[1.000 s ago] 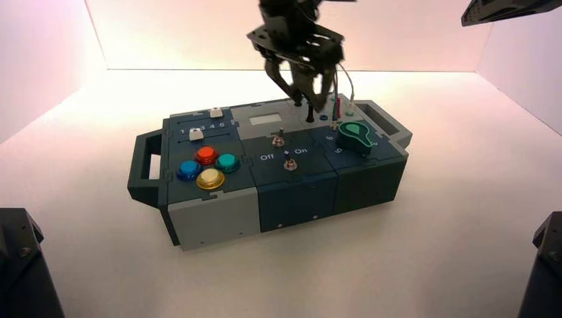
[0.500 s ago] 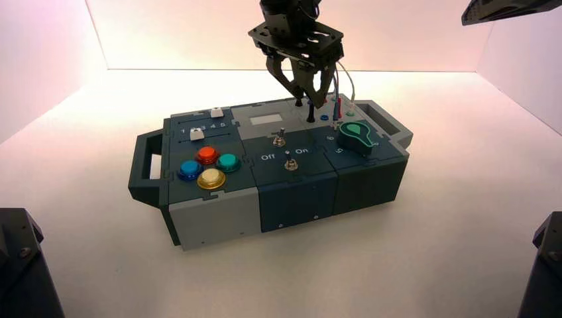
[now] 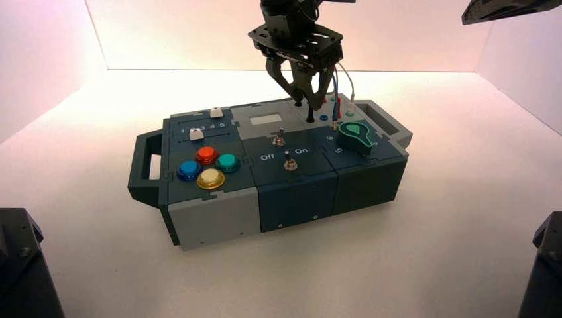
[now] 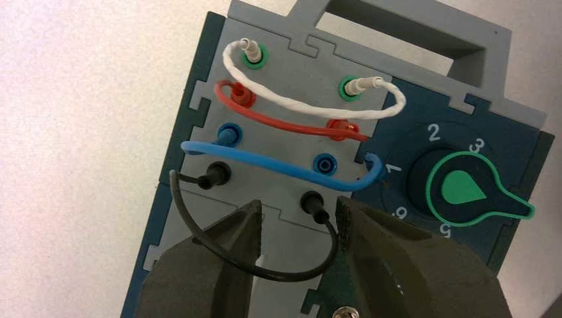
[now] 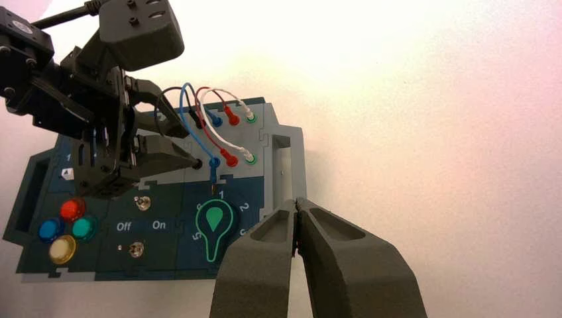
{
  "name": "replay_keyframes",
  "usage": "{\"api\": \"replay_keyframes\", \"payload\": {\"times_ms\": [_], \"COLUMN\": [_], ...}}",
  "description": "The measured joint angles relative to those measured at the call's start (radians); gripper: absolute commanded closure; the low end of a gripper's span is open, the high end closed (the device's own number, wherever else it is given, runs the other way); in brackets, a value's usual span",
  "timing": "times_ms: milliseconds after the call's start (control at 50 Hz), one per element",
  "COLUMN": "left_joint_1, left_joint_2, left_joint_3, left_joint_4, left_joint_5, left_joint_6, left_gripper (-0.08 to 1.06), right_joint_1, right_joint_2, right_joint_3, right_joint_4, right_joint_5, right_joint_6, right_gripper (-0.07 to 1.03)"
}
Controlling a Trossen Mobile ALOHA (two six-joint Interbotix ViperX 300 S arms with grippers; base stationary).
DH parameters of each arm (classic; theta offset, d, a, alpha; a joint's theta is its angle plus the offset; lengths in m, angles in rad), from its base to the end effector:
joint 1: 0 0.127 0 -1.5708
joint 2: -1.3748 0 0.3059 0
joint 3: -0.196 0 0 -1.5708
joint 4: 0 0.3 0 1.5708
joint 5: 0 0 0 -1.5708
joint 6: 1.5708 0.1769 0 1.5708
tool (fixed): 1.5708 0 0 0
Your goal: Pull the black wire.
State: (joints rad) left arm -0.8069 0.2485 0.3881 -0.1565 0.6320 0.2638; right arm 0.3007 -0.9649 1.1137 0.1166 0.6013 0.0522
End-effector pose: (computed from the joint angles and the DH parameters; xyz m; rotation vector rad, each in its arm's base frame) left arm 0.2830 -0.3190 0.0570 0.5674 1.1703 -0.8603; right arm 0.2005 0.0744 0.1824 0.0520 0.7695 0.2929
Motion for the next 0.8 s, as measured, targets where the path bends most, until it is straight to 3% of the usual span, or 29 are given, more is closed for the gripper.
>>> {"api": "replay_keyframes", "payload": {"times_ms": [140, 200, 280, 800], "left_joint_1": [0.002, 0.002, -0.003, -0.006], "left_joint_2": [0.003, 0.006, 0.008, 0.012], "left_joint_3": [0.000, 0.000, 0.002, 0.000], "left_joint_4": [0.000, -0.002, -0.009, -0.018], "left_joint_5": [0.002, 0.003, 0.003, 0.008], "left_joint_6": [0.002, 0.002, 0.002, 0.005], "left_gripper": [0.53, 0.66, 0.96, 1.01], "right_joint_1": [0.000, 0.000, 0.000, 0.000], "right_joint_2": [0.000, 0.000, -0.002, -0.002], "right_joint_3": [0.000, 0.000, -0.002, 0.000], "right_joint_4": [0.002, 0.000, 0.002, 0.002], "right_joint_5": [0.000, 0.002, 0.000, 0.000], "right_joint_6": [0.000, 0.000, 0.000, 0.000], "right_gripper": [0.99, 0.99, 0.99, 0.99]}}
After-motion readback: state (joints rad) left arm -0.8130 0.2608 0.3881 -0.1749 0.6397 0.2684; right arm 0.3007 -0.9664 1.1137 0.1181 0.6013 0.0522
